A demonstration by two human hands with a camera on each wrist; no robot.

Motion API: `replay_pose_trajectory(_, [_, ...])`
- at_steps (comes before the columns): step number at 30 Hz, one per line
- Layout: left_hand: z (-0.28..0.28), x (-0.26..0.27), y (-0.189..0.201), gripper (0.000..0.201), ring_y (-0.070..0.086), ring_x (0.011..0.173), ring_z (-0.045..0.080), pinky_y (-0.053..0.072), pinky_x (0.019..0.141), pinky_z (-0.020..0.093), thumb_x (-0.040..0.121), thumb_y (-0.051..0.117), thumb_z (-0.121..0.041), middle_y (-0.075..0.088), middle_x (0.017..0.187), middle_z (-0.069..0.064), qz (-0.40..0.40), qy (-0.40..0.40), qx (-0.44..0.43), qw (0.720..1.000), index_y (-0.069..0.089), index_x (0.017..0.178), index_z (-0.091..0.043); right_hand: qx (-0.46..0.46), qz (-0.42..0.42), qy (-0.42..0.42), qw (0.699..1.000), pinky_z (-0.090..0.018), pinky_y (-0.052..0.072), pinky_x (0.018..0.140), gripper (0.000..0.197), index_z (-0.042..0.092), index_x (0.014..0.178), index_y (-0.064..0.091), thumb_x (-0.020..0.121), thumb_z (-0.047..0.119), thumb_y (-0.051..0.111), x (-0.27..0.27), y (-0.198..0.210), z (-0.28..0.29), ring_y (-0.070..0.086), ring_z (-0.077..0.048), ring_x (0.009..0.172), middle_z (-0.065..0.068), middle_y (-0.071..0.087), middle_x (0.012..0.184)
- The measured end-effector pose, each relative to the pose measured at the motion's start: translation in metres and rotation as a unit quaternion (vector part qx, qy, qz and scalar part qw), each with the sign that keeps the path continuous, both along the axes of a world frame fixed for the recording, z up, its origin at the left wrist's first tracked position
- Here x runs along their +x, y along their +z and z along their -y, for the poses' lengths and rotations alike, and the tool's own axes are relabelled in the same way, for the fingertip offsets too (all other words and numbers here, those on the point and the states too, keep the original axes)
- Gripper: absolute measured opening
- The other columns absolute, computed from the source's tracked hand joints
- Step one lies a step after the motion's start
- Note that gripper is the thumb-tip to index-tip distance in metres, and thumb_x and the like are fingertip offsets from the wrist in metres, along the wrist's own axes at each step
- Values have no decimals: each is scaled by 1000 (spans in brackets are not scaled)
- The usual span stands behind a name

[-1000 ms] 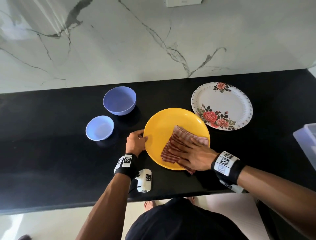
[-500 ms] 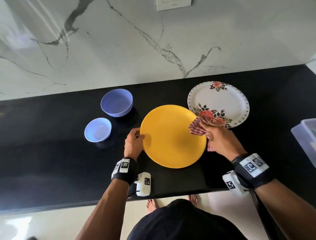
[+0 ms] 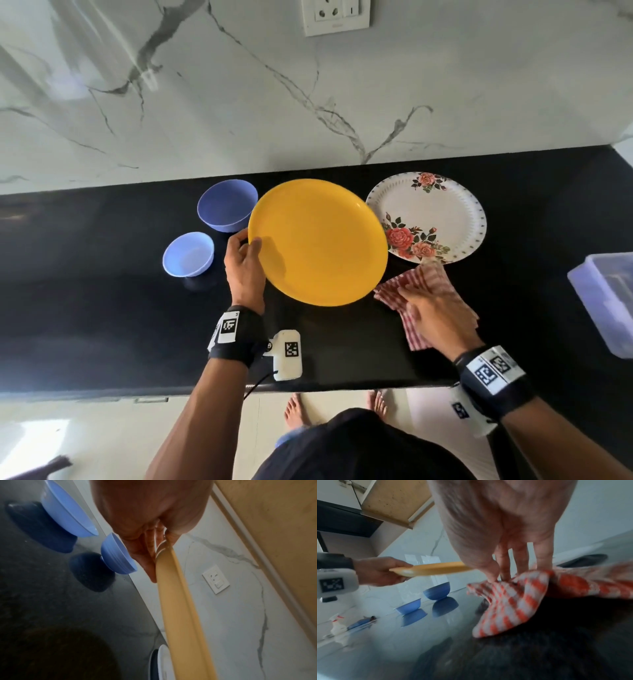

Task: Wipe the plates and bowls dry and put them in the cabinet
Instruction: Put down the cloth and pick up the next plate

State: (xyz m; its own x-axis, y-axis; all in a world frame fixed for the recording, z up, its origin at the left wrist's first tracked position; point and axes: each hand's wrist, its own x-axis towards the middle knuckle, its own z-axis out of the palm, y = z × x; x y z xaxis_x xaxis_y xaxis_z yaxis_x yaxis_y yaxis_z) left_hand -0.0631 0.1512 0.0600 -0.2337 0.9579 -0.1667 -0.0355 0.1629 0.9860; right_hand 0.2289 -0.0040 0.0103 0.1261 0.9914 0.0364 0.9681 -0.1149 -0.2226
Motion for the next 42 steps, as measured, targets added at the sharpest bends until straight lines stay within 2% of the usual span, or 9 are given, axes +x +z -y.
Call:
replay_pose_trajectory(3, [10,-9,15,16,63,101,21,49,87,44,102,58,-20,71,108,0,32,45,5,998,64,116,-25,75,-87,-15,993,-17,46,49,52,24,135,64,86,14,77,-7,1,2,72,-18,71,-5,75,112])
replay_pose_trajectory(6, [19,-18,28,13,62,103,23,51,87,47,103,57,-22,69,107,-2,56,56,1,997,64,109,-33,147,-211,34,966,-30,61,69,73,29,156,36,92,30,72,-12,19,-5,70,-13,98,-5,55,143])
replay_pose_trajectory(9, [28,-26,45,14,61,98,24,51,75,39,103,57,-22,68,112,4,100,50,5,994,65,114,-26,170,-301,75,935,-34,63,70,80,35,155,30,86,52,66,-25,51,-17,65,-5,103,-5,44,150])
replay_pose_trajectory(14, [45,-41,88,16,63,78,13,50,52,22,105,55,-14,70,98,-1,155,46,45,986,63,118,-16,257,-302,114,911,-34,63,75,58,18,140,54,92,51,56,-61,94,-23,66,-11,97,0,52,131])
replay_pose_trajectory(18, [60,-74,129,15,60,69,12,46,47,25,103,57,-17,66,96,1,156,28,83,984,65,116,-16,318,-301,113,892,-27,59,80,44,11,123,62,91,41,62,-89,127,-14,65,-9,93,4,53,120])
replay_pose_trajectory(26, [96,-139,218,22,69,86,24,51,72,43,85,70,-33,74,98,5,145,-44,198,968,72,103,-20,432,-303,130,840,-7,45,85,30,21,110,61,82,28,69,-144,204,19,57,3,101,10,57,117])
replay_pose_trajectory(31, [104,-162,278,19,62,64,20,49,57,34,78,66,-30,67,77,9,177,-51,260,948,73,91,-18,509,-324,134,786,-19,50,75,34,37,106,65,73,31,70,-168,256,18,62,-5,94,20,60,113])
replay_pose_trajectory(35, [104,-172,322,29,60,73,18,49,57,30,74,69,-40,67,86,4,175,-65,326,927,70,95,-20,542,-319,167,759,-22,54,72,28,26,103,65,76,32,68,-175,302,12,63,-5,92,19,60,113])
replay_pose_trajectory(42, [86,-162,392,31,68,69,10,57,59,23,106,44,-31,71,81,-7,176,-129,413,884,67,86,-28,586,-285,175,738,-11,51,80,29,32,113,57,86,41,64,-169,398,-9,66,-4,93,0,64,115])
